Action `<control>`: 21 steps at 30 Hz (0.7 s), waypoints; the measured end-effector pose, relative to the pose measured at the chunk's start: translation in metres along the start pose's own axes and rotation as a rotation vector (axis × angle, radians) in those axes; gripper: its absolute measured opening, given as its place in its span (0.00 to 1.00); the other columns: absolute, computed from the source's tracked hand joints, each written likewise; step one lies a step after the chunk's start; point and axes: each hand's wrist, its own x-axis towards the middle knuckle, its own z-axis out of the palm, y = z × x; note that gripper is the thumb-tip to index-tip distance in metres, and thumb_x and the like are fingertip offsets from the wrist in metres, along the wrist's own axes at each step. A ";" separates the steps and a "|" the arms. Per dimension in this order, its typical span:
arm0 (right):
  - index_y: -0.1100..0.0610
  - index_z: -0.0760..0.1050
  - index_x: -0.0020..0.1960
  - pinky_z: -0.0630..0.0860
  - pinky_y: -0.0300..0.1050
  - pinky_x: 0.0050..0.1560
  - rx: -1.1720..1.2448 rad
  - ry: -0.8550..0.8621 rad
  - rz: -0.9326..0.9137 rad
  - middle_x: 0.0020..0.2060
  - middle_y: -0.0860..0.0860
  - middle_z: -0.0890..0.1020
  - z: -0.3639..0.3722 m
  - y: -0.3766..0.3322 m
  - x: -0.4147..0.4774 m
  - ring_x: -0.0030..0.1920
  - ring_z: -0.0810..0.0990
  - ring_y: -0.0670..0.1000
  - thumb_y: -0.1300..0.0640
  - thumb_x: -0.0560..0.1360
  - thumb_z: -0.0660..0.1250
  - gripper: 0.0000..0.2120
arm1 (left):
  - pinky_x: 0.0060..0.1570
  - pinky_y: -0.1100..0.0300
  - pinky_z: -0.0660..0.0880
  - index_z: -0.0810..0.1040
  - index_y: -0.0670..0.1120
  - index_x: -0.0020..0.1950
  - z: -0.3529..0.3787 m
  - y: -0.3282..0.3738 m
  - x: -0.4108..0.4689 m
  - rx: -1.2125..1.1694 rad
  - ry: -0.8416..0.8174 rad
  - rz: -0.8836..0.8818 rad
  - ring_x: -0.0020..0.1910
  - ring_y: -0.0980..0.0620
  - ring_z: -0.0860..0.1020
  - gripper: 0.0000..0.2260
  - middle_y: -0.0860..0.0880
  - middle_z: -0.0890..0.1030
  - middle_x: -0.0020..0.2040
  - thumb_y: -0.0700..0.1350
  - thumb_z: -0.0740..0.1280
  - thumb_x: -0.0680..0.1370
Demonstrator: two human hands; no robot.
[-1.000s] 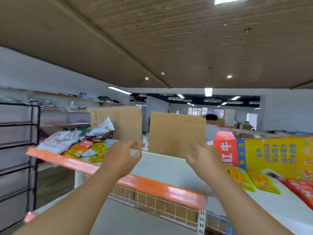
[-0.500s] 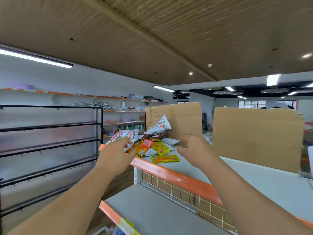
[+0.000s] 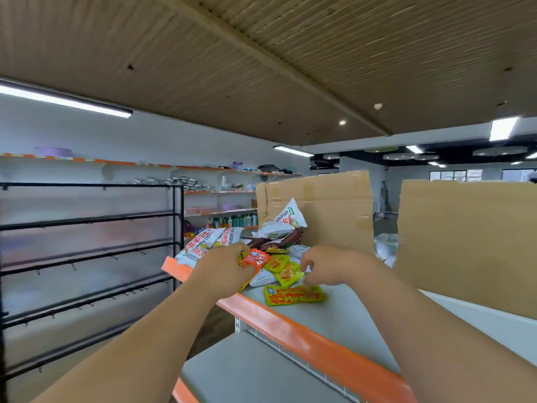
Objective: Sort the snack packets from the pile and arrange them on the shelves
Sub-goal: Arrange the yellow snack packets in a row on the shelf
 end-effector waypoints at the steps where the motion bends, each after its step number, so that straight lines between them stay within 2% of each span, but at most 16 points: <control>1: 0.55 0.78 0.64 0.77 0.48 0.53 -0.030 -0.031 -0.006 0.60 0.53 0.80 0.001 0.000 0.006 0.55 0.79 0.54 0.47 0.76 0.69 0.20 | 0.52 0.53 0.78 0.70 0.59 0.72 0.006 0.000 0.006 0.017 -0.023 0.005 0.48 0.50 0.78 0.23 0.52 0.80 0.53 0.58 0.64 0.77; 3: 0.54 0.79 0.62 0.79 0.51 0.58 -0.046 -0.096 -0.015 0.59 0.53 0.81 0.006 -0.002 0.018 0.58 0.80 0.55 0.45 0.74 0.72 0.20 | 0.55 0.53 0.77 0.69 0.59 0.74 0.017 0.001 0.016 0.067 -0.050 0.010 0.56 0.48 0.78 0.26 0.51 0.80 0.60 0.58 0.65 0.76; 5: 0.52 0.79 0.62 0.79 0.48 0.56 -0.065 -0.181 -0.025 0.57 0.51 0.82 0.011 -0.007 0.026 0.55 0.81 0.53 0.43 0.72 0.74 0.22 | 0.55 0.53 0.76 0.69 0.59 0.74 0.025 0.000 0.025 0.115 -0.059 0.011 0.59 0.46 0.77 0.26 0.50 0.80 0.63 0.57 0.66 0.75; 9: 0.53 0.77 0.61 0.71 0.45 0.43 -0.093 -0.223 -0.019 0.50 0.51 0.82 0.018 -0.014 0.035 0.45 0.77 0.52 0.43 0.71 0.76 0.23 | 0.49 0.55 0.77 0.73 0.57 0.67 0.034 -0.004 0.042 0.166 -0.070 0.018 0.53 0.47 0.78 0.22 0.51 0.81 0.59 0.54 0.68 0.73; 12: 0.49 0.77 0.48 0.72 0.45 0.41 -0.063 -0.220 0.018 0.41 0.48 0.79 0.022 -0.011 0.038 0.40 0.76 0.50 0.42 0.69 0.77 0.16 | 0.42 0.57 0.74 0.74 0.58 0.66 0.038 -0.007 0.049 0.148 -0.036 0.091 0.48 0.49 0.76 0.23 0.53 0.81 0.56 0.55 0.70 0.72; 13: 0.48 0.77 0.48 0.73 0.45 0.41 -0.044 -0.239 0.042 0.42 0.48 0.80 0.022 -0.010 0.038 0.39 0.76 0.50 0.41 0.68 0.78 0.17 | 0.40 0.57 0.72 0.75 0.59 0.65 0.040 -0.007 0.051 0.147 -0.023 0.127 0.46 0.50 0.75 0.21 0.53 0.81 0.54 0.55 0.69 0.72; 15: 0.50 0.78 0.58 0.76 0.45 0.44 -0.013 -0.284 0.107 0.52 0.50 0.81 0.021 -0.011 0.033 0.45 0.78 0.51 0.39 0.66 0.78 0.25 | 0.38 0.58 0.72 0.76 0.59 0.61 0.041 -0.007 0.054 0.118 0.003 0.186 0.44 0.50 0.76 0.16 0.53 0.81 0.50 0.55 0.67 0.73; 17: 0.52 0.78 0.63 0.77 0.46 0.48 0.009 -0.308 0.175 0.58 0.51 0.80 0.020 -0.011 0.028 0.51 0.80 0.53 0.38 0.66 0.77 0.30 | 0.38 0.58 0.74 0.79 0.58 0.57 0.041 -0.008 0.059 0.072 0.033 0.247 0.43 0.50 0.77 0.12 0.52 0.82 0.47 0.53 0.65 0.74; 19: 0.55 0.79 0.63 0.78 0.47 0.51 0.035 -0.295 0.220 0.59 0.53 0.81 0.019 -0.012 0.025 0.55 0.80 0.55 0.38 0.66 0.77 0.32 | 0.39 0.57 0.75 0.80 0.55 0.55 0.040 -0.009 0.067 0.052 0.087 0.323 0.44 0.48 0.79 0.10 0.51 0.83 0.46 0.51 0.64 0.77; 21: 0.61 0.79 0.62 0.73 0.45 0.43 0.055 -0.269 0.263 0.52 0.55 0.81 0.016 -0.012 0.020 0.48 0.77 0.54 0.39 0.67 0.77 0.32 | 0.38 0.56 0.74 0.81 0.52 0.51 0.039 -0.006 0.074 -0.022 0.117 0.382 0.44 0.46 0.78 0.08 0.50 0.82 0.44 0.50 0.64 0.77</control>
